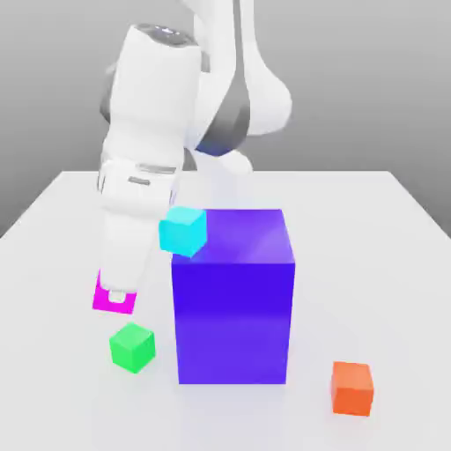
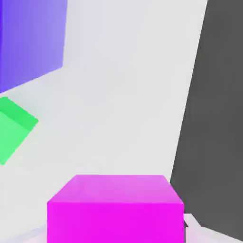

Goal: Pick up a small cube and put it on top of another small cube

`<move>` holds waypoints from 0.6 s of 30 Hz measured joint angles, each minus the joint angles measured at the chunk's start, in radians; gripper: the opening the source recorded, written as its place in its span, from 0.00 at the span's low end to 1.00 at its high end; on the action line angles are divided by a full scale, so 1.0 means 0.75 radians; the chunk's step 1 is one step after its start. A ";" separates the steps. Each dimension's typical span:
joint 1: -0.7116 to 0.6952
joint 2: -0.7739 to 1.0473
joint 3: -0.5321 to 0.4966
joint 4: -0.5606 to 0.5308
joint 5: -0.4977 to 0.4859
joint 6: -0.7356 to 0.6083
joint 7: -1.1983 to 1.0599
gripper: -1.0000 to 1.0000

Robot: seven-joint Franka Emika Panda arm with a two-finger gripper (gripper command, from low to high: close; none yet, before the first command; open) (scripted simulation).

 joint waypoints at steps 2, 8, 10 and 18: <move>0.003 -0.006 -0.050 -0.042 0.056 0.008 -0.086 0.00; 0.021 -0.007 -0.204 -0.167 0.227 0.027 -0.349 0.00; 0.028 0.022 -0.240 -0.194 0.260 0.040 -0.397 0.00; 0.042 0.243 -0.255 -0.188 0.319 0.167 -0.443 0.00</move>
